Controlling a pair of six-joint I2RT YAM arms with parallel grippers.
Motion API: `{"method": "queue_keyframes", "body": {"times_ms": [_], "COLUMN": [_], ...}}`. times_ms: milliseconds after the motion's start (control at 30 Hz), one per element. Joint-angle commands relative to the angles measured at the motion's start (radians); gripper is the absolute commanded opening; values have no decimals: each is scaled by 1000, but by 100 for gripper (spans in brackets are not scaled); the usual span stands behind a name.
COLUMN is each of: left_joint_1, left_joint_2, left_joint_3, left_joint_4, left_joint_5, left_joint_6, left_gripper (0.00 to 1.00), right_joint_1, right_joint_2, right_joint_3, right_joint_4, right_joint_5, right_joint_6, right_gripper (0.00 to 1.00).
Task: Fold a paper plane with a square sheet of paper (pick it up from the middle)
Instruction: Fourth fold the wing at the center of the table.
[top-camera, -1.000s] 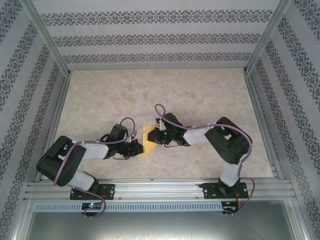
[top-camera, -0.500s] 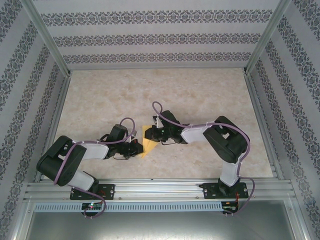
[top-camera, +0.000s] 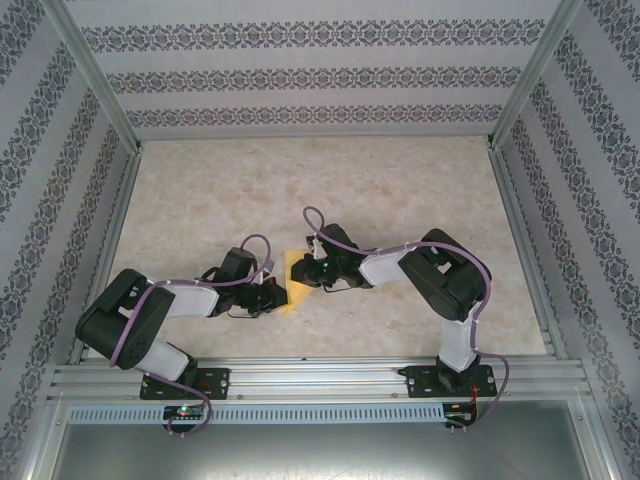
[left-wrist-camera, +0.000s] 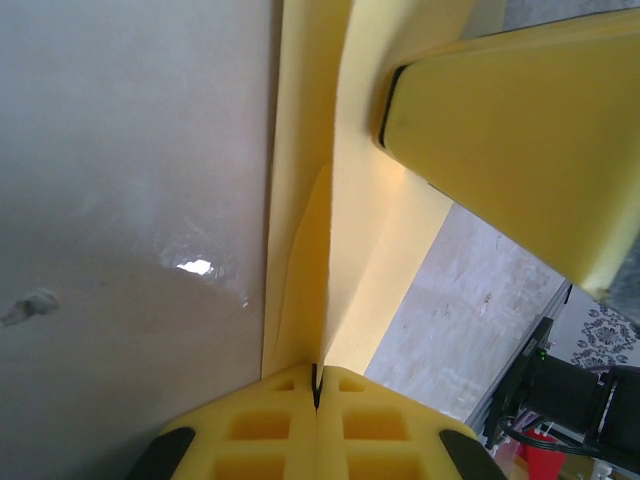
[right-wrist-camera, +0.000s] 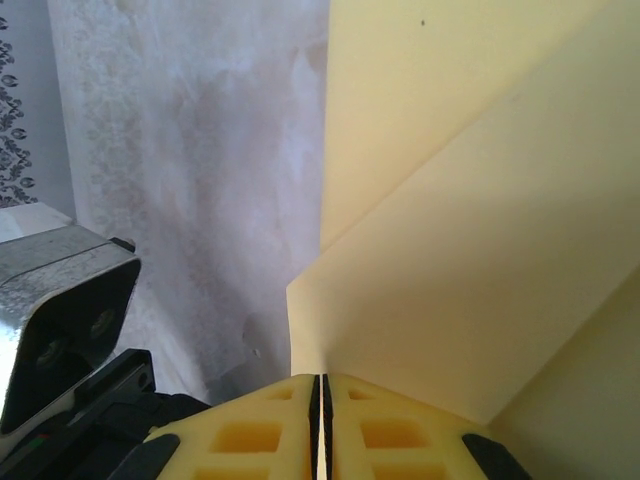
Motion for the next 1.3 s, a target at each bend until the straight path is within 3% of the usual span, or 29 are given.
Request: {"method": "queue_keyframes", "body": {"times_ms": [0, 267, 600, 933, 1067, 1267], "left_joint_1": [11, 10, 11, 11, 9, 2], "left_joint_2": [26, 5, -62, -73, -41, -47], "left_joint_3": [3, 9, 10, 32, 44, 38], "left_joint_4": [-106, -151, -195, -266, -295, -337], "left_joint_5": [-60, -74, -73, -53, -73, -84], "left_joint_6": [15, 32, 50, 101, 113, 122], "left_gripper": [0, 1, 13, 9, 2, 9], "right_joint_1": [-14, -15, -12, -7, -5, -4], "right_joint_2": [27, 58, 50, 56, 57, 54], "right_joint_3": [13, 19, 17, 26, 30, 36], "right_joint_4": [-8, -40, -100, -116, -136, -168], "right_joint_5": [8, 22, 55, 51, 60, 73], "right_joint_6": [-15, -8, -11, -11, -15, -25], "right_gripper": [13, 13, 11, 10, 10, 10]}}
